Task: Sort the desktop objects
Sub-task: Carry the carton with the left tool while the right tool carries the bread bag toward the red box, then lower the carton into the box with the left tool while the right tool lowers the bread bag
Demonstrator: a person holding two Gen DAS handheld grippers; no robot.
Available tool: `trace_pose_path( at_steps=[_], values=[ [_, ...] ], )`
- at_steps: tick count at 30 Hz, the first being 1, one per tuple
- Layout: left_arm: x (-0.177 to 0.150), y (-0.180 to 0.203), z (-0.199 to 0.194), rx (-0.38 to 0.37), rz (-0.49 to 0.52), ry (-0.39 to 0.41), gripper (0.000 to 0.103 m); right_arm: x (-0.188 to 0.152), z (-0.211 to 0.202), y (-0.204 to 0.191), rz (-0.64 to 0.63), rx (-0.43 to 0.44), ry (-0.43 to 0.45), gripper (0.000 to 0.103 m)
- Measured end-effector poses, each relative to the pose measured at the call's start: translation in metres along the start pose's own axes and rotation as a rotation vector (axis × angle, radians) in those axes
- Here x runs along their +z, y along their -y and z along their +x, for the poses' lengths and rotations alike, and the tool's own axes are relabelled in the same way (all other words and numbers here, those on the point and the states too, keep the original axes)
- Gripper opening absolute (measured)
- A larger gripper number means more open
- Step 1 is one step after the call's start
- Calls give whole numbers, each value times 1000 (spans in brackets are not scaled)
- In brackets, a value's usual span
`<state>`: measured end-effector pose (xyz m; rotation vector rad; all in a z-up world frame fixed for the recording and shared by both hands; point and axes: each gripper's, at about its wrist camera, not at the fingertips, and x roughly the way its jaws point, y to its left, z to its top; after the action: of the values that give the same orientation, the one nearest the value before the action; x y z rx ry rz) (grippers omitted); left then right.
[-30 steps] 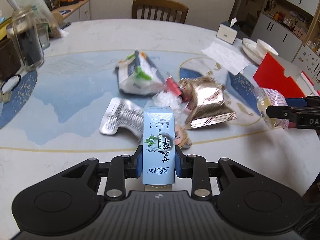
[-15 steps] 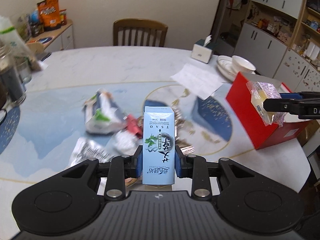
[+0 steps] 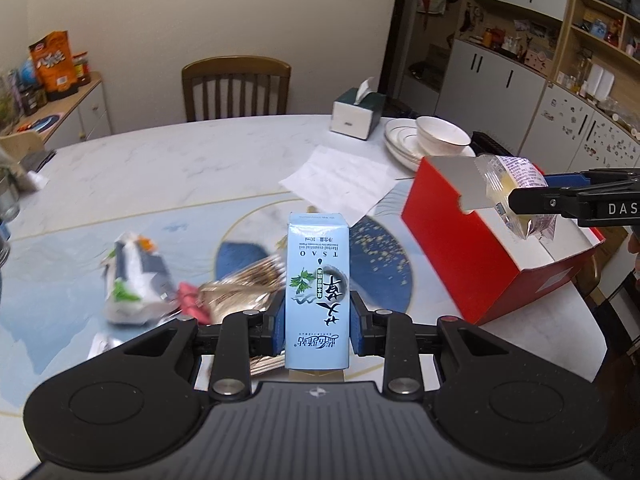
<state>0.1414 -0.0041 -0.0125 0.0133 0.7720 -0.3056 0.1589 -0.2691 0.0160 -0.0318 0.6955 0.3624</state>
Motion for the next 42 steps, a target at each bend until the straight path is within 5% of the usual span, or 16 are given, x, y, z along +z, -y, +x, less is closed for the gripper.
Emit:
trace_pose_path(
  at_steps=[22, 42],
  values=[
    [69, 135, 79, -87, 212, -1, 29, -19, 4, 110, 42, -60, -16, 71],
    [93, 215, 170, -156, 381, -148, 29, -35, 29, 169, 44, -100, -102, 71]
  ],
)
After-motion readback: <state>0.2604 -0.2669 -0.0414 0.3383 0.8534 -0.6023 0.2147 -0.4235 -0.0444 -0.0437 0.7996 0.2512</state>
